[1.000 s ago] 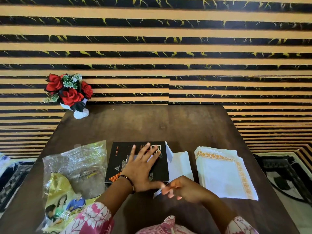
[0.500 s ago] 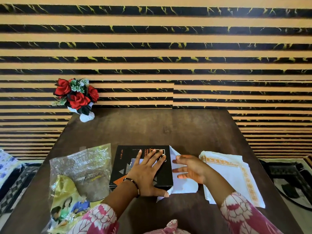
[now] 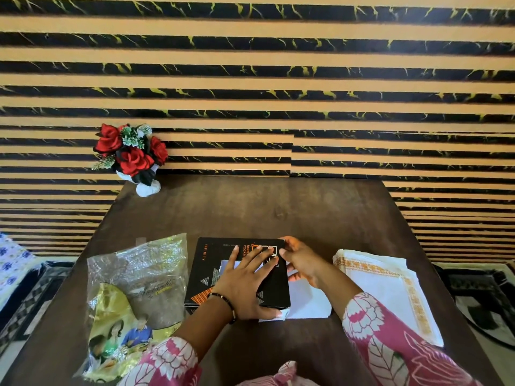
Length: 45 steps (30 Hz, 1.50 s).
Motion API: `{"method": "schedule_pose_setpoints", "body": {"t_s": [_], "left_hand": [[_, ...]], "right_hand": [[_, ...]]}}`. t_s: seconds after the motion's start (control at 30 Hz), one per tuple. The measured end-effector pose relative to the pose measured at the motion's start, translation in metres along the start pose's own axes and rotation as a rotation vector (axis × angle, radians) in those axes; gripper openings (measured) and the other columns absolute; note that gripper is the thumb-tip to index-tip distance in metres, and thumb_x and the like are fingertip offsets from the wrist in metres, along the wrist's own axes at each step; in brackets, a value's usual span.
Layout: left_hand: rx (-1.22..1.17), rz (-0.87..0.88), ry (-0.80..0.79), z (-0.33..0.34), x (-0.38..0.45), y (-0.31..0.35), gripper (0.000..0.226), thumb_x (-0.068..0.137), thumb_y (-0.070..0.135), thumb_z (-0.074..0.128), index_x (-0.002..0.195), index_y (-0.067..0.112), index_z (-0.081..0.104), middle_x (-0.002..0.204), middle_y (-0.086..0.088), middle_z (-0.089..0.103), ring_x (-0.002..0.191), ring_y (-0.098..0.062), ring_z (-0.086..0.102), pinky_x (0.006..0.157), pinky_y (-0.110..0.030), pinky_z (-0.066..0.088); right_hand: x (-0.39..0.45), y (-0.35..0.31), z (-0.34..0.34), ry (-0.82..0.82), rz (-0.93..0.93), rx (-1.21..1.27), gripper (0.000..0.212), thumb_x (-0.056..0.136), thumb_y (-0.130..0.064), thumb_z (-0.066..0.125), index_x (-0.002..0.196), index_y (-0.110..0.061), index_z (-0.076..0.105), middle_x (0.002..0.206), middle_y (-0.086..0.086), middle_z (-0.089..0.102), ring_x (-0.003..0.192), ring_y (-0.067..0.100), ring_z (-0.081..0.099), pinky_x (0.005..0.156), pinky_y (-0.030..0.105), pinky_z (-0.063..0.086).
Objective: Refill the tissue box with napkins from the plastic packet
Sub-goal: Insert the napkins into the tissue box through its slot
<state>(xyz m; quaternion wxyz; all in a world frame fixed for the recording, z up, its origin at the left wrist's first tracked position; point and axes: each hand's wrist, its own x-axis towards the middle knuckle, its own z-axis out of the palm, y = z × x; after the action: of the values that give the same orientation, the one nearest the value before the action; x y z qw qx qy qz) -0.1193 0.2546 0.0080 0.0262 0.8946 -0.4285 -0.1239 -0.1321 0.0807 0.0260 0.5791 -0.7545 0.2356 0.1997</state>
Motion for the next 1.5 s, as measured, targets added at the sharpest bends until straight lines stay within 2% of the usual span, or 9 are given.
{"method": "schedule_pose_setpoints", "body": {"t_s": [0.27, 0.5, 0.63, 0.83, 0.93, 1.03, 1.13, 1.3, 1.5], "left_hand": [[-0.038, -0.012, -0.004, -0.003, 0.001, 0.000, 0.099, 0.067, 0.076, 0.042, 0.144, 0.031, 0.000, 0.156, 0.007, -0.009, 0.142, -0.014, -0.016, 0.113, -0.053, -0.014], [-0.003, 0.000, 0.030, -0.003, -0.004, 0.001, 0.107, 0.058, 0.088, 0.032, 0.144, 0.032, 0.001, 0.156, 0.008, -0.006, 0.143, -0.013, -0.012, 0.113, -0.051, -0.016], [0.022, 0.006, 0.019, -0.004, -0.005, 0.002, 0.106, 0.058, 0.086, 0.027, 0.144, 0.033, -0.003, 0.156, 0.008, -0.009, 0.143, -0.016, -0.012, 0.113, -0.052, -0.016], [-0.056, 0.025, 0.116, -0.001, -0.006, -0.001, 0.097, 0.062, 0.086, 0.008, 0.144, 0.034, 0.009, 0.156, 0.010, 0.002, 0.140, -0.009, -0.009, 0.112, -0.046, -0.016], [-0.064, -0.011, 0.123, -0.002, -0.005, 0.000, 0.095, 0.063, 0.081, -0.005, 0.143, 0.034, 0.014, 0.156, 0.009, 0.008, 0.142, -0.011, -0.005, 0.111, -0.046, -0.015], [0.007, -0.063, 0.144, -0.003, -0.002, 0.008, 0.095, 0.065, 0.077, -0.014, 0.143, 0.032, 0.017, 0.156, 0.008, 0.013, 0.144, -0.016, -0.004, 0.110, -0.047, -0.017], [0.026, -0.123, 0.173, -0.004, -0.001, 0.023, 0.085, 0.072, 0.067, -0.003, 0.142, 0.027, 0.026, 0.154, 0.004, 0.020, 0.144, -0.018, -0.003, 0.111, -0.047, -0.016], [0.046, -0.152, 0.367, 0.002, 0.003, 0.047, 0.062, 0.082, 0.050, 0.022, 0.122, 0.017, 0.055, 0.139, -0.007, 0.048, 0.141, -0.030, 0.017, 0.111, -0.054, 0.001], [0.067, 0.198, 0.554, 0.012, 0.012, 0.098, 0.028, 0.082, 0.026, 0.041, 0.094, 0.023, 0.066, 0.113, 0.000, 0.066, 0.125, -0.023, 0.041, 0.106, -0.044, 0.034]], "right_hand": [[0.006, -0.009, -0.004, -0.021, -0.044, -0.301, 0.032, 0.099, -0.026, 0.035, 0.131, -0.026, 0.033, 0.125, 0.011, 0.050, 0.074, 0.015, 0.054, 0.076, 0.034, 0.048], [-0.018, 0.030, 0.001, 0.112, -0.190, 0.137, 0.029, 0.100, -0.026, 0.034, 0.127, -0.023, 0.045, 0.118, -0.001, 0.053, 0.073, 0.013, 0.060, 0.061, 0.025, 0.051], [-0.053, 0.055, -0.012, 0.270, -0.279, -0.005, 0.023, 0.097, -0.029, 0.041, 0.119, -0.028, 0.047, 0.133, -0.004, 0.053, 0.081, 0.009, 0.064, 0.079, 0.029, 0.054], [-0.096, 0.116, -0.054, 0.605, -0.142, -0.677, 0.084, 0.079, -0.049, 0.063, 0.146, -0.026, 0.017, 0.156, -0.005, 0.022, 0.141, 0.021, 0.029, 0.116, 0.037, 0.018], [-0.089, 0.164, -0.070, 0.493, -0.111, -1.018, 0.117, 0.053, -0.056, 0.078, 0.145, -0.019, 0.015, 0.156, 0.002, 0.015, 0.136, 0.038, 0.037, 0.106, 0.057, 0.029], [-0.079, 0.186, -0.080, 0.469, -0.053, -1.082, 0.131, 0.032, -0.054, 0.087, 0.140, -0.015, 0.024, 0.142, 0.010, 0.047, 0.121, 0.041, 0.053, 0.094, 0.059, 0.037], [-0.083, 0.175, -0.079, 0.507, -0.076, -1.168, 0.116, 0.040, -0.049, 0.088, 0.139, -0.015, 0.038, 0.138, 0.009, 0.053, 0.124, 0.039, 0.051, 0.099, 0.058, 0.033], [-0.085, 0.171, -0.086, 0.420, -0.092, -1.359, 0.077, 0.094, -0.029, 0.049, 0.149, -0.016, -0.003, 0.160, 0.006, 0.000, 0.146, 0.035, 0.005, 0.117, 0.051, 0.009], [-0.090, 0.140, -0.107, 0.359, -0.199, -1.310, 0.062, 0.092, -0.031, 0.050, 0.145, -0.021, 0.019, 0.153, 0.005, 0.030, 0.134, 0.029, 0.038, 0.111, 0.042, 0.032]]}}
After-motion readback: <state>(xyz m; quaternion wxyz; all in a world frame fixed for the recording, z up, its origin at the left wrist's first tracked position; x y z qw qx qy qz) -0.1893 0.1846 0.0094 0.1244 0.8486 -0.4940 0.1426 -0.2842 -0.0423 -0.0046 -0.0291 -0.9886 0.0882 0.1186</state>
